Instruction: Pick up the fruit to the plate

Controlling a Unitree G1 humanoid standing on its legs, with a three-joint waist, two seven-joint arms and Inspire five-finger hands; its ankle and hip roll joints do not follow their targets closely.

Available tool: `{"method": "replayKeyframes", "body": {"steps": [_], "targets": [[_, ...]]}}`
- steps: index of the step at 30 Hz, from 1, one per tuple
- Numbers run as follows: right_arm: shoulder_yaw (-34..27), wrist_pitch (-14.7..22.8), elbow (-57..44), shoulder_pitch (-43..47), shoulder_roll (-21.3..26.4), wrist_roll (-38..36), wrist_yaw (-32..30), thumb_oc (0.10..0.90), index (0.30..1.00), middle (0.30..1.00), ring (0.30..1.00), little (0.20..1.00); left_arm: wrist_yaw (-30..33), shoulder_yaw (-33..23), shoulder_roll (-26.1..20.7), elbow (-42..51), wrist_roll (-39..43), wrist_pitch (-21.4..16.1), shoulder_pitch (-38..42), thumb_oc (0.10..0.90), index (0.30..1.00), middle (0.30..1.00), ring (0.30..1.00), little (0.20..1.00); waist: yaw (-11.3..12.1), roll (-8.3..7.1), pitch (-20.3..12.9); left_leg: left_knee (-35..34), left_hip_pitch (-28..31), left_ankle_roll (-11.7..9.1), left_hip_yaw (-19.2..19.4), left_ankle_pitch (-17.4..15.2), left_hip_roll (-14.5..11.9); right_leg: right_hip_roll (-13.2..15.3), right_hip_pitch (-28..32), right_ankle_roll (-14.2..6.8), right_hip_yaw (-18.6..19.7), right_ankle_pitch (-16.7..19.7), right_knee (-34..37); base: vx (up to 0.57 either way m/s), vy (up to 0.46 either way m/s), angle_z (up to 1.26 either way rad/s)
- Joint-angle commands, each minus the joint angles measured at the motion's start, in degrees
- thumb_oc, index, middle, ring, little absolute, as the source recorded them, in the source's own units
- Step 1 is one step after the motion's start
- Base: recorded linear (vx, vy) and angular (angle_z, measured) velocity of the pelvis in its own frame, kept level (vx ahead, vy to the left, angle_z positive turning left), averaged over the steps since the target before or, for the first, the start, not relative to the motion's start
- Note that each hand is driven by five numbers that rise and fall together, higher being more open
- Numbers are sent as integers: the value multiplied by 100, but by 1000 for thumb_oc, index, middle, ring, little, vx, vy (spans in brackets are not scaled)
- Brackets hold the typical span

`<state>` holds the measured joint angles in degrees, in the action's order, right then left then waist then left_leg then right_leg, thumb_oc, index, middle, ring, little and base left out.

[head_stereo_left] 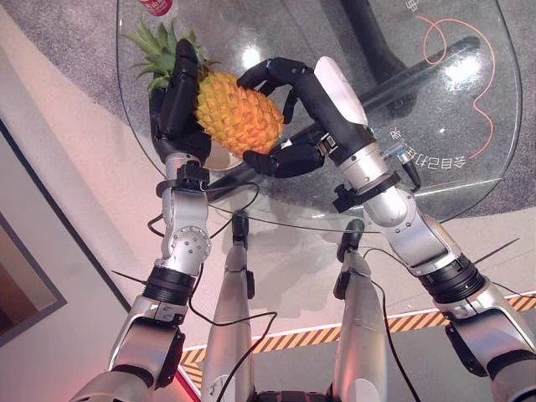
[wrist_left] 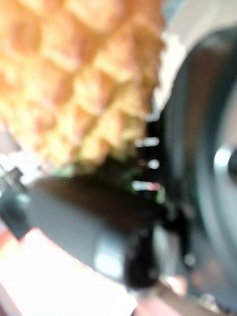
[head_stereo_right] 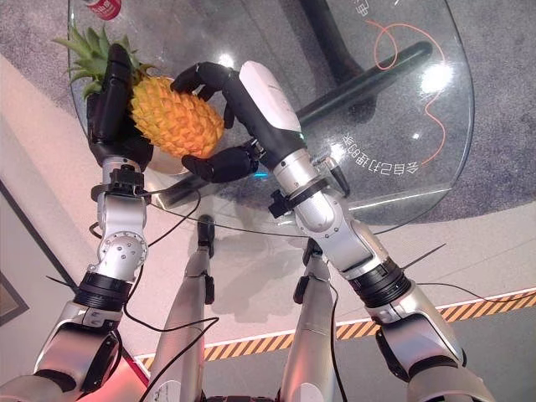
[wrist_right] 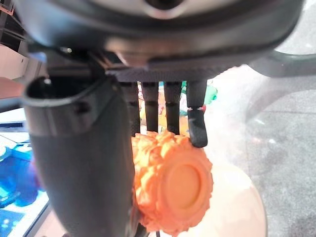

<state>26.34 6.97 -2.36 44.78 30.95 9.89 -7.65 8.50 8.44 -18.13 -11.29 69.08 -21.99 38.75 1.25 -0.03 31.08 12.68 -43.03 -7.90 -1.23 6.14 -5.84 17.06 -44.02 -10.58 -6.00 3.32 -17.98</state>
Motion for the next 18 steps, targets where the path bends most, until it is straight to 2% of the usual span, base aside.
{"method": "replayKeyframes", "body": {"steps": [1,4,5,6,7,8,18], "targets": [[-95,724,-1030,812,-218,49,-158,100,300,300,300,200,-286,281,59,967,-793,-350,789,100,300,300,300,200,34,108,-129,-15,130,346,23,-52,-29,-33,322,170,-230,320,493,0,0,0],[-132,697,-1030,824,-192,27,-227,100,300,300,300,200,-233,262,53,994,-891,-362,799,100,300,300,300,200,32,104,-129,-8,85,350,18,-15,-21,-23,287,177,-238,359,503,0,0,0],[-135,683,-1034,821,-198,10,-258,298,469,469,469,398,-204,260,50,1000,-926,-372,803,100,300,300,300,200,31,105,-129,-9,84,348,19,-14,-22,-26,284,177,-236,359,501,0,0,0],[-152,676,-1035,821,-200,12,-293,575,707,707,707,675,-179,256,41,997,-955,-386,804,100,300,300,300,200,31,103,-129,-3,83,348,21,-16,-21,-27,285,179,-236,357,499,0,0,0],[-160,682,-1025,792,-212,14,-290,762,867,867,867,862,-167,251,46,989,-980,-400,783,100,300,300,300,200,34,106,-129,2,130,344,23,-59,-26,-33,324,174,-235,316,484,0,0,0],[-171,669,-1018,784,-217,17,-300,800,900,900,900,900,-155,243,46,980,-1002,-421,781,100,300,300,300,200,33,107,-129,0,132,345,22,-59,-25,-34,325,176,-233,315,483,0,0,0],[-291,682,-1021,737,-261,59,-430,800,900,900,900,900,-71,157,64,999,-1119,-452,766,100,300,300,300,200,29,120,-129,-29,135,351,33,-22,-21,-33,322,184,-231,341,500,0,0,0]]}}
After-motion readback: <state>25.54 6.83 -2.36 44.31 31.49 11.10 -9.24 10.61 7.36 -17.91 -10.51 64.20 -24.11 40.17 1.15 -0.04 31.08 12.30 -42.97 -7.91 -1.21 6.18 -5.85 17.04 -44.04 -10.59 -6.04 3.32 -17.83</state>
